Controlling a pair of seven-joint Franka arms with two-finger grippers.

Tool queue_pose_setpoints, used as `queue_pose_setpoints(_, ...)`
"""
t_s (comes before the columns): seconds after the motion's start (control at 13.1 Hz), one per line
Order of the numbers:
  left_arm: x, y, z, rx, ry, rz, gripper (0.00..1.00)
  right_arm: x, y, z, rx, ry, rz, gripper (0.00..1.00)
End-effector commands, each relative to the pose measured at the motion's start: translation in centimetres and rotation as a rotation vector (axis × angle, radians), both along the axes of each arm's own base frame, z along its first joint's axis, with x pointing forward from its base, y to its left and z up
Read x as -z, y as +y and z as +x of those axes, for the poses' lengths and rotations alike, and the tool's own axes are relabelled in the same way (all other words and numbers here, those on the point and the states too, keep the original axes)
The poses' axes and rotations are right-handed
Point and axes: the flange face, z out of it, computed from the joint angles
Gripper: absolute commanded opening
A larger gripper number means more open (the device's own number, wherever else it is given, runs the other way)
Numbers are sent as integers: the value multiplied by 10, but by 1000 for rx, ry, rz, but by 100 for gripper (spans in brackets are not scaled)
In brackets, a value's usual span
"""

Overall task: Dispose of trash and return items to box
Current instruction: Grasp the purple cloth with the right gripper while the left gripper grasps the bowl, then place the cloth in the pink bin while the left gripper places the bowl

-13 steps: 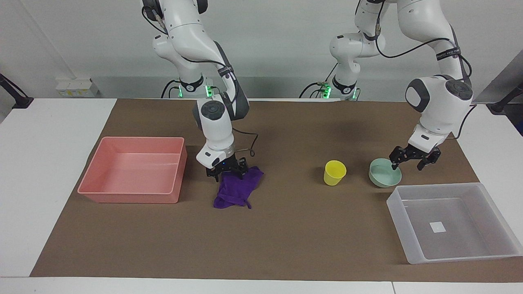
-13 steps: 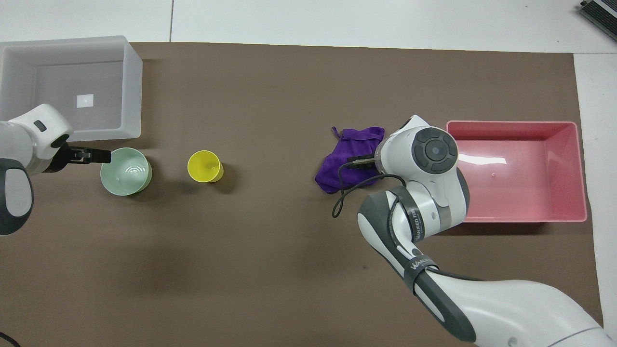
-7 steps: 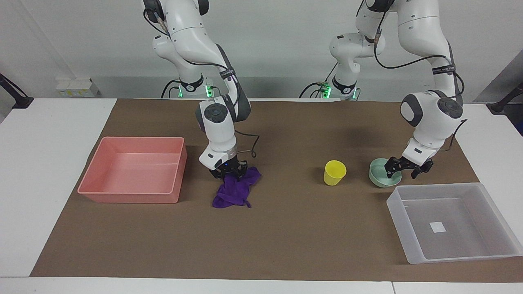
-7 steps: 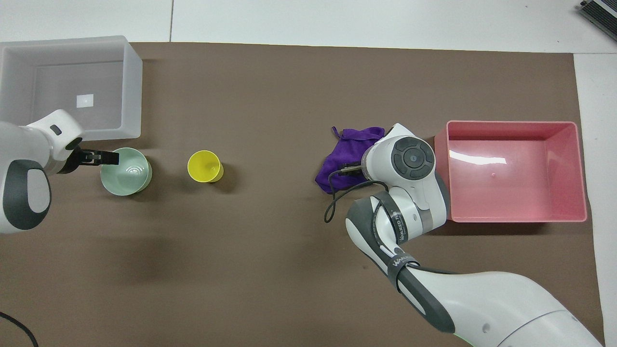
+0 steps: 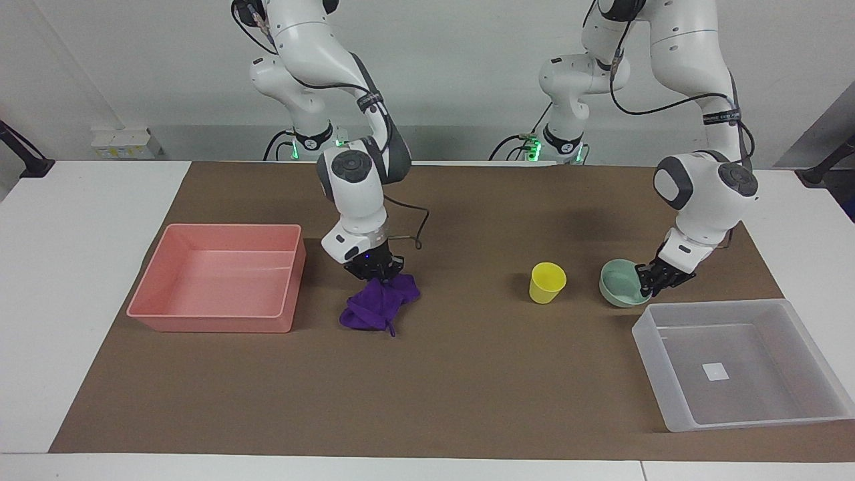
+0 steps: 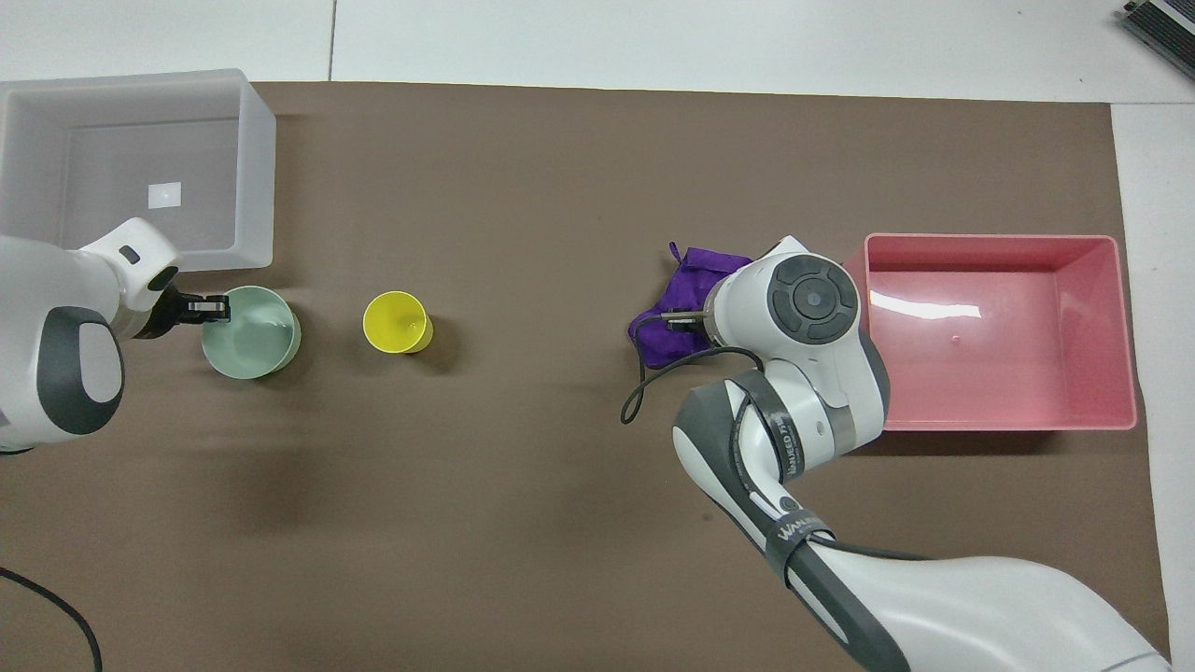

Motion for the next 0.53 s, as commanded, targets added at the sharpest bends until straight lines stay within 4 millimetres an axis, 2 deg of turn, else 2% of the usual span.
queue_pose_setpoints(0.0, -27, 3, -3, -2, 8, -16, 0, -56, -13, -12, 54, -8, 6, 0)
queue_pose_setpoints(0.15, -52, 3, -4, 2, -12, -16, 0, -92, -29, -19, 63, -13, -8, 0)
queue_pose_setpoints(0.38, -96, 6, 18, 6, -39, -17, 0, -146, -81, -28, 68, -44, -58, 0)
queue_pose_setpoints(0.46, -107, 7, 28, 9, -60, -12, 0, -156, -104, -29, 58, -35, -69, 0)
